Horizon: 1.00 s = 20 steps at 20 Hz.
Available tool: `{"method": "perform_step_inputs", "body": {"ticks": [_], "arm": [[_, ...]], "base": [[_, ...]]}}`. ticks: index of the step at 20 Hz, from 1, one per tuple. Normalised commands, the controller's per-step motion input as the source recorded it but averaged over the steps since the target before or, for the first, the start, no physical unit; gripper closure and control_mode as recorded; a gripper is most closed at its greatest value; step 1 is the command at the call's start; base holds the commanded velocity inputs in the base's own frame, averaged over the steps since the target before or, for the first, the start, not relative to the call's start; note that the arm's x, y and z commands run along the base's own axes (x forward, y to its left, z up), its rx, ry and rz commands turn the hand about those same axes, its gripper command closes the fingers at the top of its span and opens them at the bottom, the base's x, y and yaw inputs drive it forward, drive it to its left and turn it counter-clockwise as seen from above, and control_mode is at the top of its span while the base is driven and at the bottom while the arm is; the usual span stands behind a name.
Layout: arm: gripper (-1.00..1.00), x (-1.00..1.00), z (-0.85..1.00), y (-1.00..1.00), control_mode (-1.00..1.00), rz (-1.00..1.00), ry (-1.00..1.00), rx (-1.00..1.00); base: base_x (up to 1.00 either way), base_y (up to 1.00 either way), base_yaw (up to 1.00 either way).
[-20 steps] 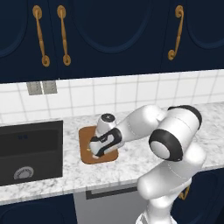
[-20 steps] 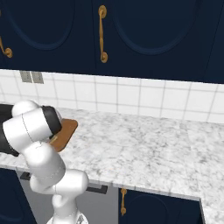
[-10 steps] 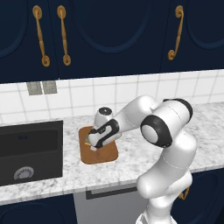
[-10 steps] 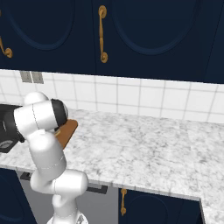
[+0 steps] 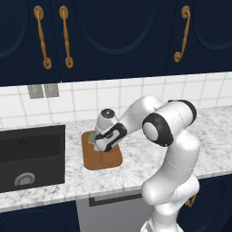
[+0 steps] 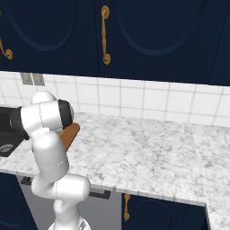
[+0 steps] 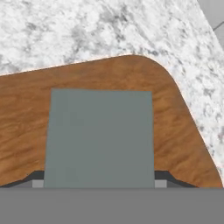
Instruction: Pick up the sponge from the counter and clean the cutting board by briefly scrubbing or pressing down on the cutting board. Once finished, release the sponge.
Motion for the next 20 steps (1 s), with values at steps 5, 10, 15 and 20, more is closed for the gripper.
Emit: {"method": "perform_step_inputs", "body": {"ticks": [5, 10, 15, 20], "arm": [[1.0, -0.7, -0.03, 0.22, -1.0, 0.0, -0.12, -0.08], [1.0, -0.71, 0.04, 0.09, -1.0, 0.0, 0.08, 0.0], [1.0, 0.09, 0.25, -0.01, -1.0, 0.0, 0.21, 0.0], [1.0, 0.63, 0.08, -0.06, -1.0, 0.0, 0.14, 0.0]], "base": [[0.0, 0.0, 0.0], [0.0, 0.0, 0.0], [0.0, 0.0, 0.0], [0.0, 0.0, 0.0]]}}
